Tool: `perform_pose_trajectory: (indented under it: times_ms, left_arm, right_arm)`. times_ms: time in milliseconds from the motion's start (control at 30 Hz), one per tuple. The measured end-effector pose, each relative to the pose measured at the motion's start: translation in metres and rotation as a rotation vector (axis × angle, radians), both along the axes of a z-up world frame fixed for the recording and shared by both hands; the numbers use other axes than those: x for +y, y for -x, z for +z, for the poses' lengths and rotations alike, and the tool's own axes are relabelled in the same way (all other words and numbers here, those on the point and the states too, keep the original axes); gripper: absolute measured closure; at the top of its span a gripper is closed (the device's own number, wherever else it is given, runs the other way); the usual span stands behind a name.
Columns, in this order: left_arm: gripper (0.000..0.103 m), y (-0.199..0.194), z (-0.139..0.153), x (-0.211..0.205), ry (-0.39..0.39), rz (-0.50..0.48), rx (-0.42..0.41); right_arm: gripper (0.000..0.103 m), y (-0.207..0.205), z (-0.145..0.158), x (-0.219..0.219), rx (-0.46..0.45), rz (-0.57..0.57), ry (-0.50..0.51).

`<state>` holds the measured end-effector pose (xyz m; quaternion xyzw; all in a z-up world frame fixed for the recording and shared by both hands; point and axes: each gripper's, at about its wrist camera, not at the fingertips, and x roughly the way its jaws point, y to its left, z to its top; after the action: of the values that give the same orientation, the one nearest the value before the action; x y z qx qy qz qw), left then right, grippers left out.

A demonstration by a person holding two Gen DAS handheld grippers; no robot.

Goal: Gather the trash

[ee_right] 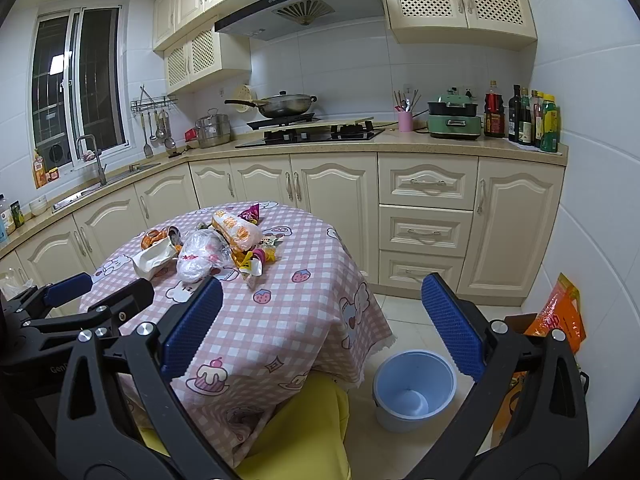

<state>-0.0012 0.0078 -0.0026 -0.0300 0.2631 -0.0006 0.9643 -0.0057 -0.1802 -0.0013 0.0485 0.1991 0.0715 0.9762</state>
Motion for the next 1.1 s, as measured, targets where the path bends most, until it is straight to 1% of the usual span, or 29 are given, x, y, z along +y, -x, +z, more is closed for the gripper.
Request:
perform_pose_trajectory:
  times_ms: [267,533,767,933,1067,1100]
  left_arm:
    - [0.004,-0.002,-0.001,0.002,0.002,0.002,0.007]
    - [0.004,-0.016,-0.009,0.011,0.013,0.021,0.047]
    - [0.005,-0.041,-0.023,0.031,0.024,0.069,0.111]
    - [0.005,-0.066,-0.037,0.051,0.032,0.107,0.172]
    - [0.005,-0.088,-0.049,0.067,0.014,0.146,0.229]
    - [0.005,-0.095,-0.052,0.072,0.008,0.158,0.246]
  right_arm:
    - [0.005,-0.002,-0.001,0.0,0.01,0.001,-0.001]
    - [0.005,-0.018,-0.006,0.008,0.052,0.013,-0.002]
    - [0.005,-0.05,-0.019,0.026,0.126,0.037,-0.009]
    - [0.005,-0.08,-0.03,0.044,0.185,0.061,-0.014]
    - [0.005,-0.11,-0.043,0.061,0.23,0.093,-0.009]
    - [0.005,-0.119,-0.047,0.066,0.247,0.086,0.004]
